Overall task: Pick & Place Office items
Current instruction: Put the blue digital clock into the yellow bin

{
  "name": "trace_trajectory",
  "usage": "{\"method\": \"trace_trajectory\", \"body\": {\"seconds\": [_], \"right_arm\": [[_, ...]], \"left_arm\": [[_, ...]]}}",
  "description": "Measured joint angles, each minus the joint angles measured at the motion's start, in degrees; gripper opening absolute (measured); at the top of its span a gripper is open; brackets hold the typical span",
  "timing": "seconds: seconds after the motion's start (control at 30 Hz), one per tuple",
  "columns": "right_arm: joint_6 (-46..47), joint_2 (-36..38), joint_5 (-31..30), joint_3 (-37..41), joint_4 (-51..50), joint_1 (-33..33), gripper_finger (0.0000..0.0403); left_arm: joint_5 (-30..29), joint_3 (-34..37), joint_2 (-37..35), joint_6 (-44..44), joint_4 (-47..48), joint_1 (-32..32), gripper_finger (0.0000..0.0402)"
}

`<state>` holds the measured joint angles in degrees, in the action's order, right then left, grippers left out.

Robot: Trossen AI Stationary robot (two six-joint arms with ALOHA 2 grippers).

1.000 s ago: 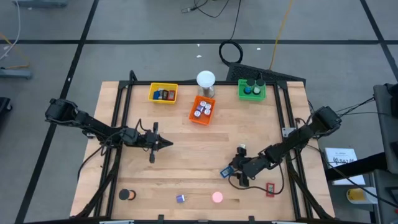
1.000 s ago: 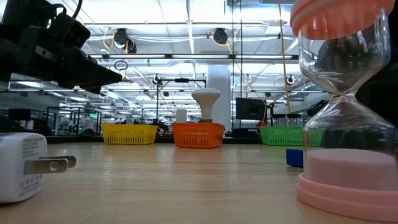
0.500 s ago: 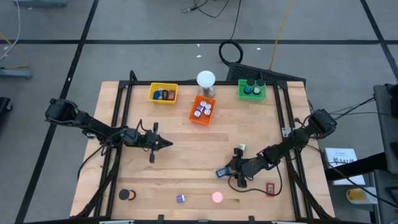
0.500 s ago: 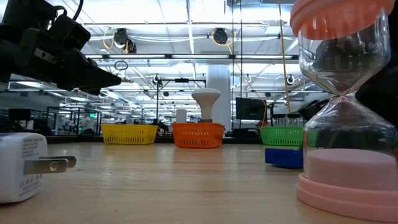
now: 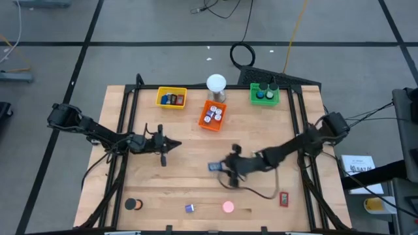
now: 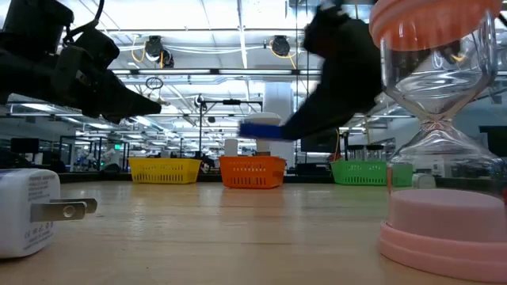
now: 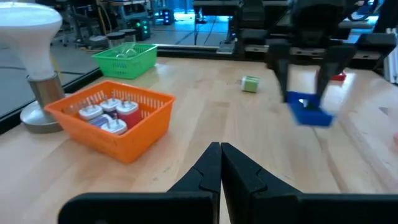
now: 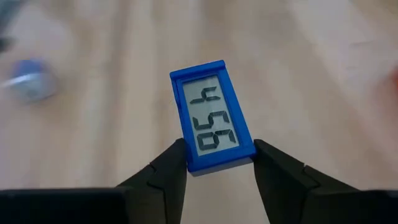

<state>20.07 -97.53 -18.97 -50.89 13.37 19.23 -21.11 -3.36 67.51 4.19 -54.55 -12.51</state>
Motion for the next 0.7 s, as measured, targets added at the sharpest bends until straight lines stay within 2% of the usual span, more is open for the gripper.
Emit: {"method": "trace_trajectory", "body": {"seconds": [0.2,0.4,0.53,0.7], "right_arm": [[-4.83,-11.77,5.5,-14.94,-6.29,-9.05,0.0152],[-8.74,-22.44,11.7,-26.57,-6.92,-15.63,0.0152],[-10.49,-25.29,14.5,-29.92,-7.0,-17.83,0.0153],[-11.53,-26.17,14.5,-29.93,-7.69,-17.98,0.0173]], "left_arm": [[-1.5,0.0,0.0,0.5,0.89,0.0,0.0009],[-1.52,0.0,-0.01,0.67,2.59,-0.01,0.001],[-1.55,0.0,-0.02,0.85,2.75,0.0,0.0011],[-1.52,-0.02,0.0,1.07,3.9,0.0,0.0005]]}}
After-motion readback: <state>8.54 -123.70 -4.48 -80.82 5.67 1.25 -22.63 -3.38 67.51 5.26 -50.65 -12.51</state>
